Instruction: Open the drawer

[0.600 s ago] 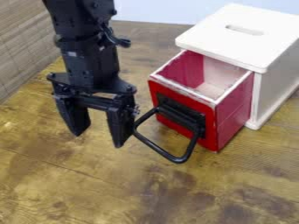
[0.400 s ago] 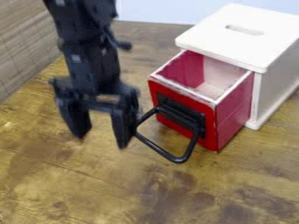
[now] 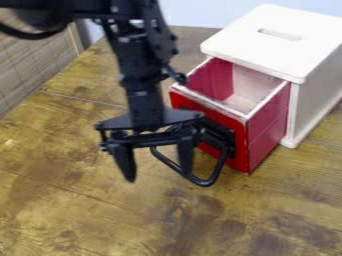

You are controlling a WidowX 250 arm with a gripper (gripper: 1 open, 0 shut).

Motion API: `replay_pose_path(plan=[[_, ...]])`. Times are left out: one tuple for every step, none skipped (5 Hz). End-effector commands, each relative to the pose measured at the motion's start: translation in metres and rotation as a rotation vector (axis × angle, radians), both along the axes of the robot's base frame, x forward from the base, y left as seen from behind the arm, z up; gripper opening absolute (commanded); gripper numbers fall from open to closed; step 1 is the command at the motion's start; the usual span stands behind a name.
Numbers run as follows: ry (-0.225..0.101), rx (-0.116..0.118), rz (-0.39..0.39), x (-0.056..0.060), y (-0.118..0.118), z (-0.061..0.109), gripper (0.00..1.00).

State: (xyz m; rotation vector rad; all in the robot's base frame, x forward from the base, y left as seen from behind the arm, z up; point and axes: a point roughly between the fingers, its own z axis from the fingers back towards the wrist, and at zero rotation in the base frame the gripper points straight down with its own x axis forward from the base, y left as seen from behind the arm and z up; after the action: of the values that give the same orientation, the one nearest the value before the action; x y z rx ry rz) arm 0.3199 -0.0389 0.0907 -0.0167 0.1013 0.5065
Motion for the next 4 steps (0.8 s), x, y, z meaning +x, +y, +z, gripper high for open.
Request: replay_pose_path(plan=[[-0.080,-0.012,0.125,0.025,-0.013,0.018,1.00],[-0.091,-0.004,0.224,0.039,-0.018,0.005,1.00],[-0.089,0.013,0.264,0.048,-0.026,-0.012,1.00],[-0.095,0.008,0.350,0.058,-0.025,-0.015,1.00]])
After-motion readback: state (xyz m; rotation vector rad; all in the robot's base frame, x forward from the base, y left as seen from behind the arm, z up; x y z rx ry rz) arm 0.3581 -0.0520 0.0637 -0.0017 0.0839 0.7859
